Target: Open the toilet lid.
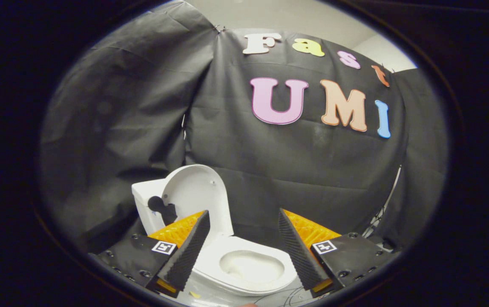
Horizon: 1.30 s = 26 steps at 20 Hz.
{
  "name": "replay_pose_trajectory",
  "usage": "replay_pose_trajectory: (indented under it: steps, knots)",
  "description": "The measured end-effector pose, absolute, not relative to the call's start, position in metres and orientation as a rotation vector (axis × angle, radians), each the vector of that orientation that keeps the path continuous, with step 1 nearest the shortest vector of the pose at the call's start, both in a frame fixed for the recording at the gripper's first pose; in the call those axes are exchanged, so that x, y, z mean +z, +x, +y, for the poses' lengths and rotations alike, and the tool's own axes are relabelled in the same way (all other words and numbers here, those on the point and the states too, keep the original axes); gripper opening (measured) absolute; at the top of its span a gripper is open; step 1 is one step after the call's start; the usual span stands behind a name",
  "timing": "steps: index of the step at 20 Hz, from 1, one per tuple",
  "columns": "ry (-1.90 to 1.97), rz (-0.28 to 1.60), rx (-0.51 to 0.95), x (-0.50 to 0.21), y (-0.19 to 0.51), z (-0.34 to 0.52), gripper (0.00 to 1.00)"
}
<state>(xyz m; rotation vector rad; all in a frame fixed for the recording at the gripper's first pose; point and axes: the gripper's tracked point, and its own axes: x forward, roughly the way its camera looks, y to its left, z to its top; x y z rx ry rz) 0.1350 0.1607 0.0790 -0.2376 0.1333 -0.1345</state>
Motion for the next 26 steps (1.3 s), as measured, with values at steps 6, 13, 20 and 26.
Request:
replay_pose_trajectory:
  steps: [6, 13, 20, 26]
  knots:
    - [-0.234, 0.107, -0.148, 0.096, 0.125, 0.141, 1.0]
    - [-0.226, 0.079, -0.171, 0.11, 0.109, 0.106, 1.0]
    - [-0.209, 0.023, -0.183, 0.123, 0.097, 0.08, 1.0]
    - [-0.199, 0.021, -0.206, 0.126, 0.089, 0.052, 1.0]
